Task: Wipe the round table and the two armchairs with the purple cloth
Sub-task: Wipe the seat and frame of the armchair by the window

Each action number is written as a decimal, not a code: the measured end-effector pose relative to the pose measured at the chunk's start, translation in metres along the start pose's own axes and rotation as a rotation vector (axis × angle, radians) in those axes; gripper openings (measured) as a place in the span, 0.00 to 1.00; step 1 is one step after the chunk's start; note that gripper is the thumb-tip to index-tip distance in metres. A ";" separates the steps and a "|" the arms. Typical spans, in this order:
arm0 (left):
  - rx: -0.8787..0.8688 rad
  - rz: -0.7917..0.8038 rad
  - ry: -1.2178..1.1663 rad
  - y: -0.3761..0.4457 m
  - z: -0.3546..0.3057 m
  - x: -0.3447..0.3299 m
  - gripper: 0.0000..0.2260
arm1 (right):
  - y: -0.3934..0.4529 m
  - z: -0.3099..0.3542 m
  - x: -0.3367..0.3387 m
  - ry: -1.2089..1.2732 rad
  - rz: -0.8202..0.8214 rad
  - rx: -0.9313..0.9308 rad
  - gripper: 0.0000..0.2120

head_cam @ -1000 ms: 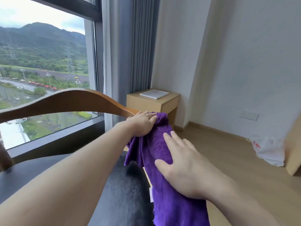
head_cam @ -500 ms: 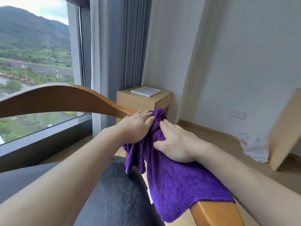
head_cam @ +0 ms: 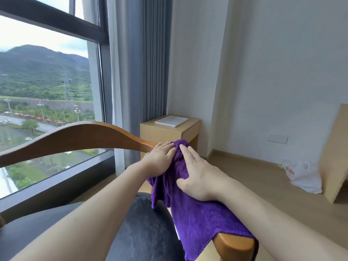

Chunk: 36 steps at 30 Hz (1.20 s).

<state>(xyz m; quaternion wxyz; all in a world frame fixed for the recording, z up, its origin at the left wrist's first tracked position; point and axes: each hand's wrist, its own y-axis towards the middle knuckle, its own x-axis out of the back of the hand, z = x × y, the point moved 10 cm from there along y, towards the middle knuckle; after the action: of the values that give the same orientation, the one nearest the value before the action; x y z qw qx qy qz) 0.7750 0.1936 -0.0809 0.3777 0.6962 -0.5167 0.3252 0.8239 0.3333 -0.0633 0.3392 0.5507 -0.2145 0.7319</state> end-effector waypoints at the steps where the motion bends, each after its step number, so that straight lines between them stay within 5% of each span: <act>1: -0.005 -0.006 0.011 0.001 0.000 -0.002 0.23 | -0.009 0.002 -0.003 -0.034 0.018 0.002 0.44; 9: 0.008 0.016 -0.026 0.001 0.003 -0.006 0.26 | -0.077 0.000 -0.006 -0.050 0.063 -0.080 0.38; 21: -0.091 -0.064 -0.330 -0.014 0.006 0.013 0.24 | -0.013 -0.011 -0.009 -0.109 0.133 -0.050 0.38; 26: -0.119 -0.289 -0.235 -0.044 0.041 0.028 0.24 | 0.044 -0.008 -0.011 -0.131 0.124 -0.060 0.38; 32: -0.082 -0.183 -0.009 -0.072 0.085 0.001 0.27 | 0.097 0.004 -0.017 -0.153 0.102 -0.097 0.38; 36: 0.141 -0.134 0.144 -0.087 0.138 0.001 0.29 | 0.130 0.022 -0.027 -0.205 0.106 -0.085 0.37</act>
<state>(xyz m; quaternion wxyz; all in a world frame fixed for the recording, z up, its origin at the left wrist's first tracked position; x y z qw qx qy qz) 0.8675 0.0903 -0.1659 0.3848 0.7289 -0.4161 0.3841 0.7474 0.2229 -0.0743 0.2995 0.5956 -0.3075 0.6789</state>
